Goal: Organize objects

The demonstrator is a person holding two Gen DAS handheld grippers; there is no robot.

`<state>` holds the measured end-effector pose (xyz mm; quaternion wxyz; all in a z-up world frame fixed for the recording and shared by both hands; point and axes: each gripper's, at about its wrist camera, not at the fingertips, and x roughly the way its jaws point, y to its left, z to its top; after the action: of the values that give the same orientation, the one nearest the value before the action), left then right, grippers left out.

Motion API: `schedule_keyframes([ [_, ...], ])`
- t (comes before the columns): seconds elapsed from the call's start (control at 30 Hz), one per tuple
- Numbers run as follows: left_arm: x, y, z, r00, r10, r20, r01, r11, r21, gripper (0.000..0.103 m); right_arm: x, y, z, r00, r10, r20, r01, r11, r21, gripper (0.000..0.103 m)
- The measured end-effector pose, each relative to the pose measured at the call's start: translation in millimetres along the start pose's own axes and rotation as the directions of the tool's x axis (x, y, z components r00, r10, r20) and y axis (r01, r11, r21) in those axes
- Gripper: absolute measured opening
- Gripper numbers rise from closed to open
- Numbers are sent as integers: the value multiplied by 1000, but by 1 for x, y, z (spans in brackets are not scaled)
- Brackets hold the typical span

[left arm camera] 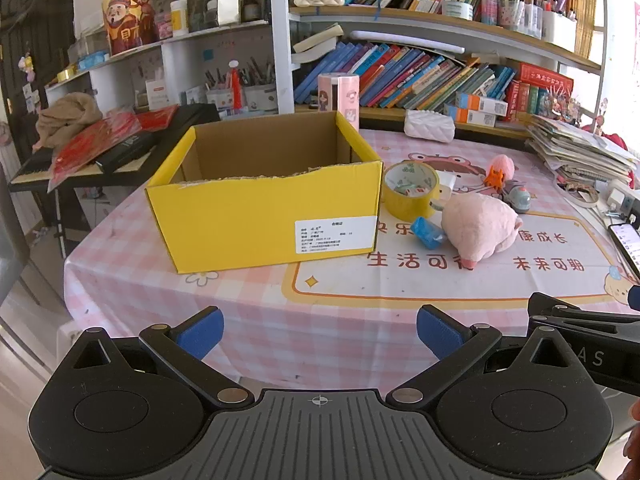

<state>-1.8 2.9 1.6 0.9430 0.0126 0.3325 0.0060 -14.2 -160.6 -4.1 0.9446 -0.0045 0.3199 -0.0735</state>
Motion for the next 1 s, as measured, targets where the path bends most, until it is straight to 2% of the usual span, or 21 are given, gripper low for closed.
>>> schedule_keyframes([
  [1.0,-1,-3,1,1000,22,-11,-21,1000,11,103,0,0,1,1000,-2,4,2,1000,0,103],
])
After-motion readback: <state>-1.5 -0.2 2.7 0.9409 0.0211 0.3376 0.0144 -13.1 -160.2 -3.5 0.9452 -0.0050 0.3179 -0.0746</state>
